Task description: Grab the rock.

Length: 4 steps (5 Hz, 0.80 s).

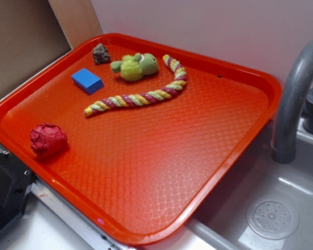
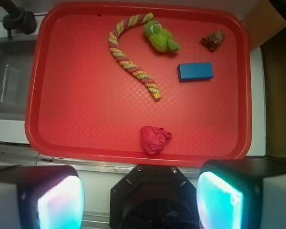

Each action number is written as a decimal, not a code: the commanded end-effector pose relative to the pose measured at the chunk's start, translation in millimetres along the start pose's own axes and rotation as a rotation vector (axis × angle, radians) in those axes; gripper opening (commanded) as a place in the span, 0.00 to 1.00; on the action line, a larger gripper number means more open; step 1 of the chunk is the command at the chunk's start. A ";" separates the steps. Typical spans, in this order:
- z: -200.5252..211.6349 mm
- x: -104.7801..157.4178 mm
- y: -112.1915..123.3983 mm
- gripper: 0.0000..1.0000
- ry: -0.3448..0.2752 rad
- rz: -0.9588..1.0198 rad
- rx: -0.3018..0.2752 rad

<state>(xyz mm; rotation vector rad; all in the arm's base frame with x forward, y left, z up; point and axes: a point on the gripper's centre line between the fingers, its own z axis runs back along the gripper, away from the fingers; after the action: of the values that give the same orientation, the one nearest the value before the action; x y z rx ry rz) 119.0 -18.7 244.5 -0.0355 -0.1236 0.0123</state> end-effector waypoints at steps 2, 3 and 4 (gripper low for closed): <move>-23.6 22.5 9.6 1.00 -0.065 0.232 0.046; -47.6 49.4 31.0 1.00 -0.098 0.418 0.081; -69.0 66.4 55.2 1.00 -0.165 0.590 0.129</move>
<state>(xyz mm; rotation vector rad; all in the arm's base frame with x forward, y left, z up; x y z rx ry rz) 195.6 26.5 173.0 0.0524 -0.2523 0.5893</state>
